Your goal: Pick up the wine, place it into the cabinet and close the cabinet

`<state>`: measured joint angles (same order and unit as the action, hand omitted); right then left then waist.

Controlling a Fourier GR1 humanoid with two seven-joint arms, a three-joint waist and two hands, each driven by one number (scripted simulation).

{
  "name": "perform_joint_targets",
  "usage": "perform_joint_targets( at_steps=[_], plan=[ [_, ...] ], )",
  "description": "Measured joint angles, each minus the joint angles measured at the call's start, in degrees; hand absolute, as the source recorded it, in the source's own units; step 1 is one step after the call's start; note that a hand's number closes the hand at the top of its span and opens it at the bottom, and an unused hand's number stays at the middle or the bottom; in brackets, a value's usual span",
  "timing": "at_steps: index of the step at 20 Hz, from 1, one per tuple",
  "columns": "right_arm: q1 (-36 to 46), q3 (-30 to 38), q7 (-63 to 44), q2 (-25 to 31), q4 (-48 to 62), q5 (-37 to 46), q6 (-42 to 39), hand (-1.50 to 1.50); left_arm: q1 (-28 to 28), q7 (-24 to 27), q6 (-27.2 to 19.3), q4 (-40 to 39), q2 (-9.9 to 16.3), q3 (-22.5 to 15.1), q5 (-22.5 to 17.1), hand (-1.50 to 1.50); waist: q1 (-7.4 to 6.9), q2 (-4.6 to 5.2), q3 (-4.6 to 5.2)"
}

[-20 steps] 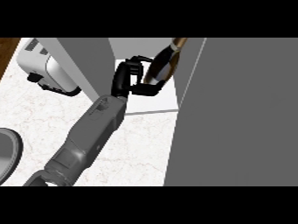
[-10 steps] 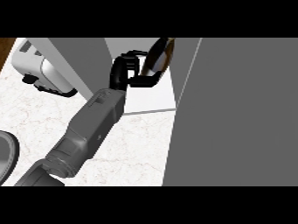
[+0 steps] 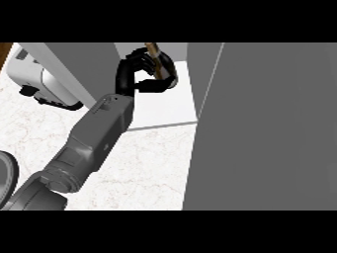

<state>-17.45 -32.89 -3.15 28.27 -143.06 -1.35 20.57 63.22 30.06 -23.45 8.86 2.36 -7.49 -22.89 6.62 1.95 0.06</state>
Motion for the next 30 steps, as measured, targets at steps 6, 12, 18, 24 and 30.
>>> perform_joint_targets(
  at_steps=[6, 12, 18, 24, 30],
  plan=[
    [-0.4, -0.1, 1.1, -0.1, 0.1, -0.2, -1.1, -1.50, 2.5, 0.1, -2.7, -2.8, 1.5, -0.4, 1.4, -1.50, 0.75, 0.25, 0.03],
    [-1.2, -0.1, 2.1, 0.0, 0.1, -0.4, -1.9, -1.50, 3.3, 0.9, -4.6, -4.2, 1.9, 0.2, 1.5, -1.50, 1.04, 0.40, 0.08],
    [-2.0, -0.1, 2.8, -0.1, 0.1, -0.6, -2.4, -1.50, 3.9, 2.9, 0.6, -2.9, 2.3, 1.8, 0.2, 1.50, 0.93, 0.35, 0.15],
    [-3.4, 0.1, 3.5, 0.7, 0.0, -0.6, -2.8, -1.50, 4.2, 6.2, 7.0, -0.6, 1.0, 4.2, -1.9, 1.50, -0.01, -0.17, 0.11],
    [-3.9, 0.9, 2.8, 0.6, -0.3, -0.7, -2.5, -1.50, 5.1, 6.8, 13.8, 0.5, 0.0, 5.6, -3.1, -1.50, -1.65, -0.70, 0.07]
  ],
)
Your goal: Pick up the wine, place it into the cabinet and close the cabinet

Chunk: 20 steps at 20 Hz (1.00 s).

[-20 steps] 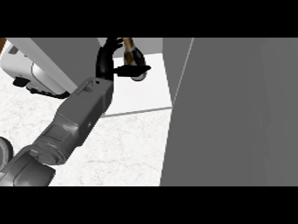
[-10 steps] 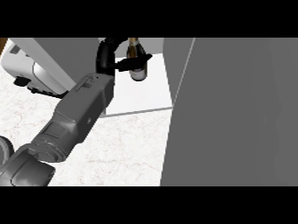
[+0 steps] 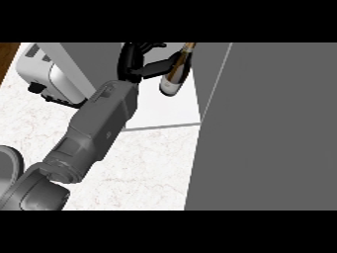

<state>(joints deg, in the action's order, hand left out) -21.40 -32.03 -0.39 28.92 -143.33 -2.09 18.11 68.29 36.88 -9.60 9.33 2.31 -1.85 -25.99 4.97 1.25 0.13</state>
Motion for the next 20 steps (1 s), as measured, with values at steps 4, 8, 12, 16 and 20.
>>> perform_joint_targets(
  at_steps=[4, 8, 12, 16, 20],
  plan=[
    [-1.2, 0.6, 0.1, 0.5, -0.3, -0.1, -0.1, -1.50, 1.5, -1.4, 1.2, 0.4, -1.0, 0.5, -0.2, -1.50, -0.92, -0.45, -0.05],
    [-2.5, 1.1, 0.5, 0.7, -0.5, -0.1, 0.1, -1.50, 1.2, -2.1, 1.8, 1.3, -1.8, 0.2, -0.4, -1.50, -1.58, -0.85, -0.09],
    [-3.4, 0.7, 0.3, 0.9, -0.7, 0.0, 0.7, -1.50, -0.3, -2.2, 2.2, 3.1, -2.0, -0.4, -0.8, -1.50, -2.40, -1.23, -0.08],
    [-3.3, 1.8, -0.5, 1.3, -0.8, 0.1, 1.2, -1.50, -2.3, -3.8, 4.0, 6.3, -2.2, -1.9, -1.9, -1.50, -3.10, -1.55, -0.08],
    [-3.5, 1.8, -0.8, 1.5, -0.9, 0.2, 1.7, -1.50, -6.0, -4.5, 6.7, 10.7, -2.3, -3.7, -3.6, -1.50, -3.64, -1.88, -0.09]
  ],
)
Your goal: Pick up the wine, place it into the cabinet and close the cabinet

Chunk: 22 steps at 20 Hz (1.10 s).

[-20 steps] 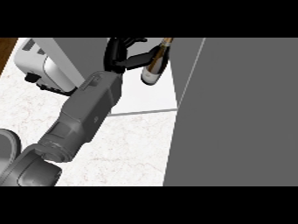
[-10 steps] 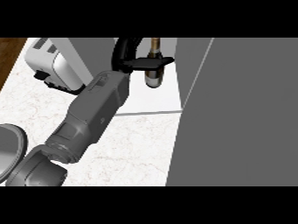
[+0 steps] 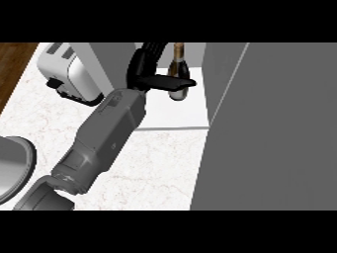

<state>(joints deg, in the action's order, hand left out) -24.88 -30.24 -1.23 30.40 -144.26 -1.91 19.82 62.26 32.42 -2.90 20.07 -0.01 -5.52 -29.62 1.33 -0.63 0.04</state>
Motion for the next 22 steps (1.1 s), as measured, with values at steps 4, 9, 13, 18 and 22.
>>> perform_joint_targets(
  at_steps=[4, 9, 13, 18, 22],
  plan=[
    [-1.2, 0.1, 1.0, 0.5, 0.0, 0.1, 0.0, -1.50, -4.6, -1.3, 0.8, 5.8, 0.0, -3.2, -2.6, -1.50, -0.18, -0.29, -0.01],
    [-2.0, 0.1, 1.4, 0.8, 0.0, 0.2, 0.6, -1.50, -12.8, -2.4, 0.8, 14.4, 0.0, -7.6, -4.3, -1.50, -1.13, -0.46, 0.00],
    [-2.4, 0.0, 1.7, 0.9, 0.0, 0.3, 1.2, -1.50, -20.3, -3.9, -0.6, 22.6, 0.0, -11.5, -4.9, -1.50, -1.68, -0.49, 0.00],
    [-1.6, 1.1, 1.0, 1.3, -0.1, 0.2, 1.3, -1.50, -29.4, -5.8, -2.2, 33.4, 0.6, -15.0, -4.2, -1.50, -2.11, -0.34, -0.01],
    [-2.1, 2.0, 1.6, 1.9, -0.1, 0.2, 0.9, -1.50, -37.5, -7.5, -3.0, 42.7, 2.6, -17.1, -3.9, -1.50, -2.05, -0.23, -0.03]
  ],
)
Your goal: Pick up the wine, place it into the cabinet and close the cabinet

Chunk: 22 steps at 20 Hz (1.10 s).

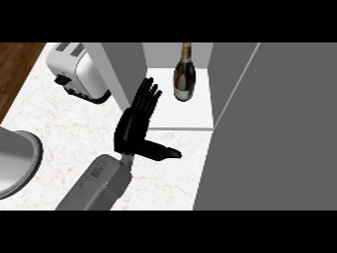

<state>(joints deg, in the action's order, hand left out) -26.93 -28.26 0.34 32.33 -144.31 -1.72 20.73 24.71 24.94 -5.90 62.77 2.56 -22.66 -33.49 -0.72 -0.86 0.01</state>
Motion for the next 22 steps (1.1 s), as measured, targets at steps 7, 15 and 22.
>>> perform_joint_targets(
  at_steps=[7, 15, 22],
  plan=[
    [-0.3, 0.1, 0.3, 2.0, 0.0, 0.1, -1.4, -1.50, -12.8, -1.8, 0.8, 14.3, 3.9, -2.0, -1.0, -1.50, 0.40, 0.29, 0.02],
    [-0.6, -1.2, 1.5, 5.1, 0.1, -0.2, -6.9, -1.50, -21.6, -0.9, 4.3, 22.5, 9.2, 0.1, -2.4, -1.50, 0.71, 0.49, 0.01],
    [0.0, -7.0, 2.9, 9.6, 0.2, -0.4, -14.8, 1.50, -24.7, -0.1, 7.3, 25.4, 14.9, 5.1, -3.7, -1.50, 0.74, 0.53, 0.06]
  ],
)
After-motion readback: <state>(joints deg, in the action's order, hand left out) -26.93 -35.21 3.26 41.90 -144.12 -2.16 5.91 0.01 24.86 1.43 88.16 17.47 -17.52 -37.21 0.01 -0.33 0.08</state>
